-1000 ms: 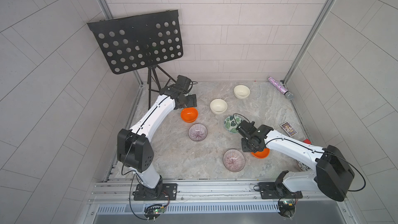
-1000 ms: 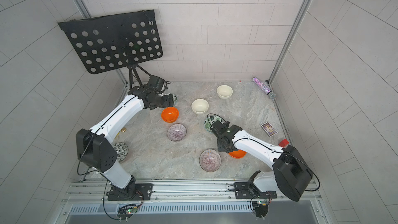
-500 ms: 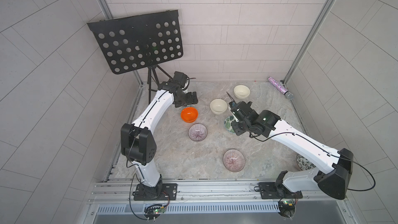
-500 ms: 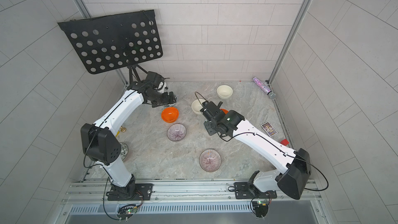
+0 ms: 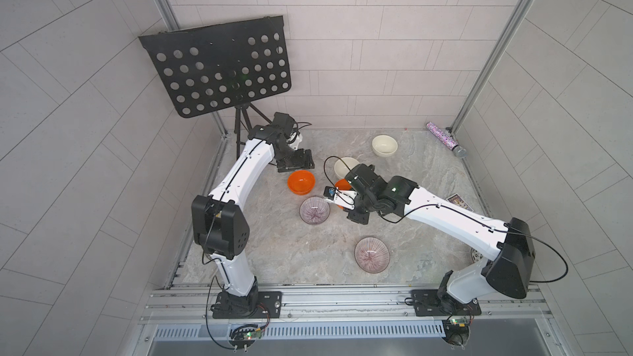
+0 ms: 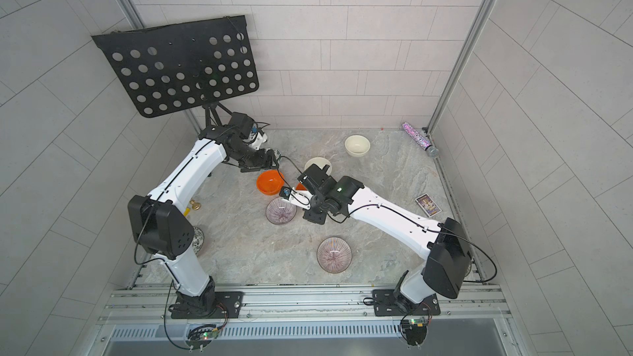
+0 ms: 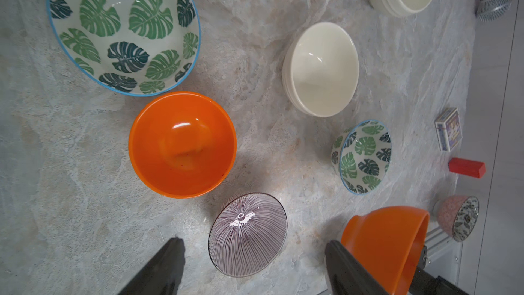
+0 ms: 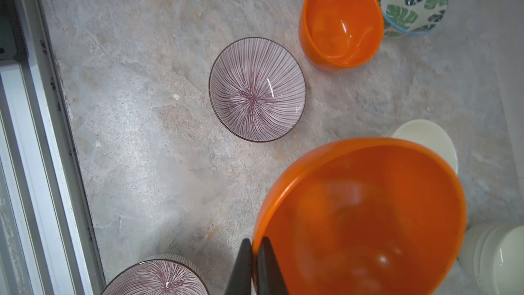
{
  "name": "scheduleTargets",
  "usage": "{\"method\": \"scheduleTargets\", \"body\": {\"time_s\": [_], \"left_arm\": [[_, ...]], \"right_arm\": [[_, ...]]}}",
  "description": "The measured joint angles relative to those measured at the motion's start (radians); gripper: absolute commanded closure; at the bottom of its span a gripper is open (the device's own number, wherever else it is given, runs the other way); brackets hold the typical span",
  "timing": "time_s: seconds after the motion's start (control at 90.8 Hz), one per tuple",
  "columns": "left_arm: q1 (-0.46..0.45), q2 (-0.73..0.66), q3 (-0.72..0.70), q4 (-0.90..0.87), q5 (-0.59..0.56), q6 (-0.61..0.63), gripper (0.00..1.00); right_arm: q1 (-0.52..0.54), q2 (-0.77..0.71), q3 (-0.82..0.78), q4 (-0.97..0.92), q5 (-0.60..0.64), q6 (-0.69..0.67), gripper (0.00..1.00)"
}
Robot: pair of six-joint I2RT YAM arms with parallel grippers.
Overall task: Stack the bowls
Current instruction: Pick up the bowl from the center of the board.
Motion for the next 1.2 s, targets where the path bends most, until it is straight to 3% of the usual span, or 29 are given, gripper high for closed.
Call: {"method": "scheduleTargets", "body": {"time_s": [0.275, 0.506, 0.771, 1.079, 1.2], "left_arm": [[-0.031, -0.005, -0.018, -0.051, 0.031, 0.058, 0.28], [-0.105, -0.005, -0.045, -0.069, 0.021, 0.078, 0.33], [-0.12, -0.003, -0.054, -0.071, -0.002, 0.076, 0.4], [-0.126, 0.045, -0.065, -0.066, -0.025, 0.072, 0.56], [-0.13, 0.059, -0.066, -0.063, -0.028, 0.067, 0.7]], "right_arm": [[0.0, 0.064, 0.036, -0.012, -0.043, -0.149, 1.0], [0.0, 0.158, 0.108, -0.027, -0.044, -0.193, 1.0], [0.0, 0.214, 0.183, -0.035, -0.044, -0.214, 1.0], [0.0, 0.25, 0.246, -0.049, -0.045, -0.217, 1.0], [0.0, 0.275, 0.27, -0.054, -0.044, -0.217, 1.0]]}}
